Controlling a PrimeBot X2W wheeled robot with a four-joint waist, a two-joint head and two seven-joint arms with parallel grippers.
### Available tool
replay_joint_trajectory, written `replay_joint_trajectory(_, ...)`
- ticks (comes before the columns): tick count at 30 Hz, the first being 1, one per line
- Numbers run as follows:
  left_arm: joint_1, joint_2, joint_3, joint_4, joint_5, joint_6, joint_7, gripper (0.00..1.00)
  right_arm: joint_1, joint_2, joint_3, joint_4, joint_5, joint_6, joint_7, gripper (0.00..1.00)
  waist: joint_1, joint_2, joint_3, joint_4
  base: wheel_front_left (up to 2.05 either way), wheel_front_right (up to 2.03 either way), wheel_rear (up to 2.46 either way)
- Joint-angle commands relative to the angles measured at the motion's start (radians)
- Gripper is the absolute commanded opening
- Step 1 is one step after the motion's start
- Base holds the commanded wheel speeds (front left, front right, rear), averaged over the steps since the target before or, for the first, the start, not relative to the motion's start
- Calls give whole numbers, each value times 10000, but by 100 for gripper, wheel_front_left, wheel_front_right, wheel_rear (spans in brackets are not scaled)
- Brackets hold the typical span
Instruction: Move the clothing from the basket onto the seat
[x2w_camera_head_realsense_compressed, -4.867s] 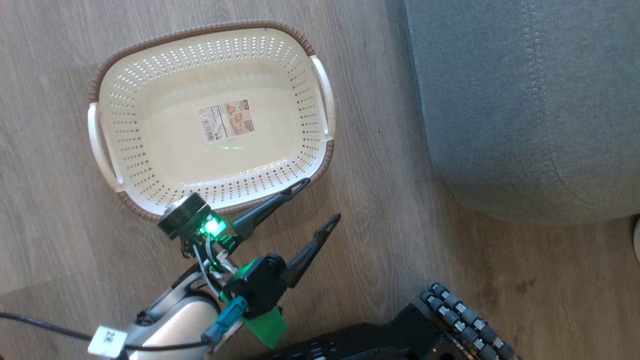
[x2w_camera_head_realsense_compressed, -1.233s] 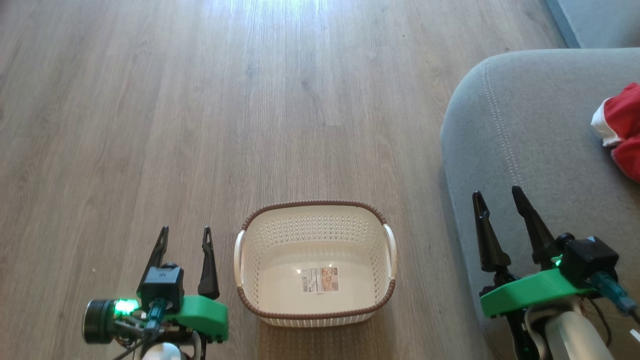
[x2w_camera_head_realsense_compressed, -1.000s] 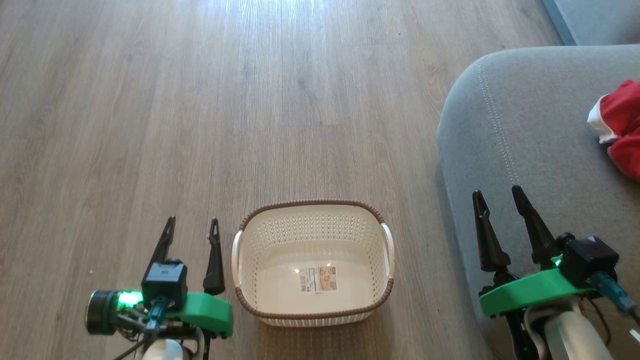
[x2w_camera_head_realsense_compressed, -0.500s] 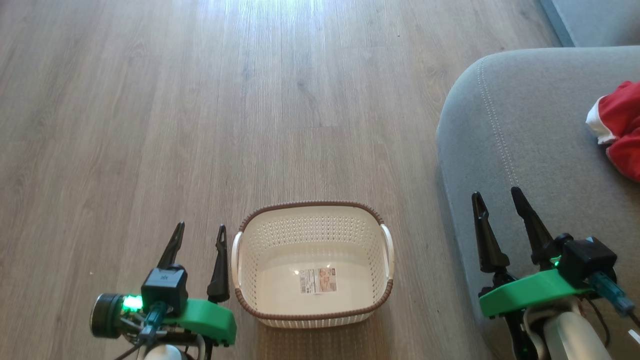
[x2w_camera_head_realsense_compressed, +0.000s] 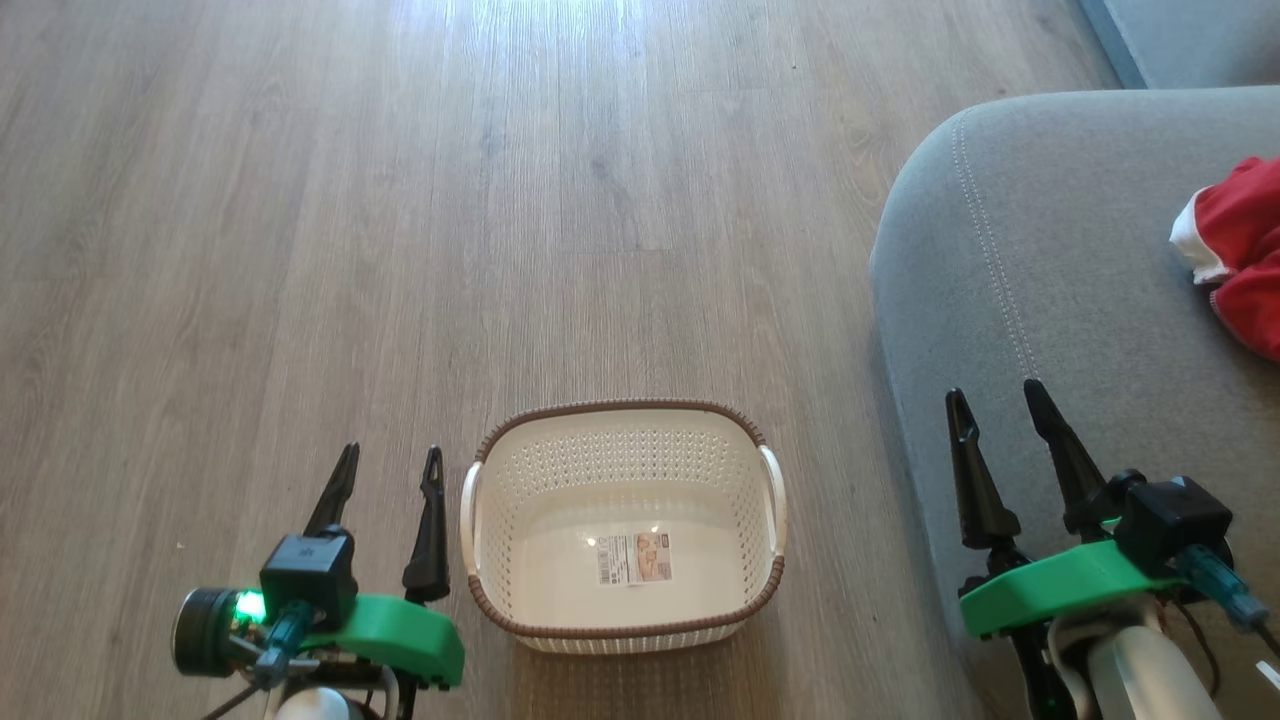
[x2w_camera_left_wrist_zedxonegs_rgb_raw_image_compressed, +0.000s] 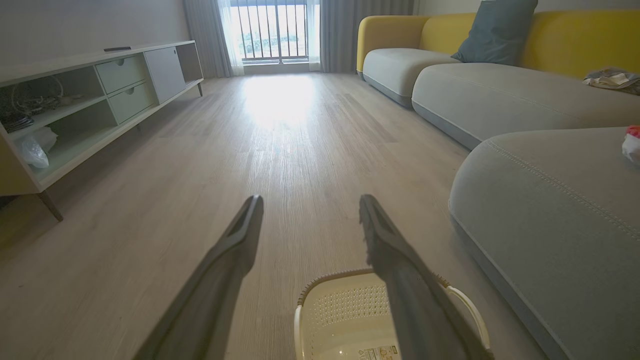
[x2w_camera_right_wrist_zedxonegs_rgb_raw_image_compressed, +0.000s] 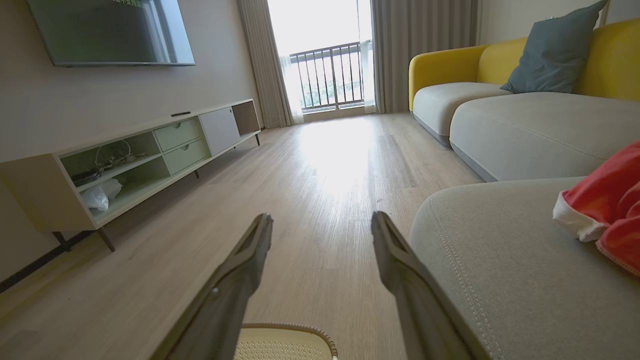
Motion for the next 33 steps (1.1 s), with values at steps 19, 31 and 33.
replay_joint_trajectory(19, 57, 0, 241, 150, -710, -358, 6, 0, 55, 110, -8, 355, 31, 0, 9, 0, 0, 0, 30, -6, 0, 0, 0)
replay_joint_trajectory(31, 112, 32, 381, 476, -1839, -514, 250, 0, 130, 81, -48, 668, 1103, 0, 239, 0, 0, 0, 20, -2, 0, 0, 0)
replay_joint_trajectory(33, 88, 39, 413, 492, -2080, -549, 303, 0, 112, 75, -65, 679, 1332, 0, 288, 0, 0, 0, 18, -1, 0, 0, 0)
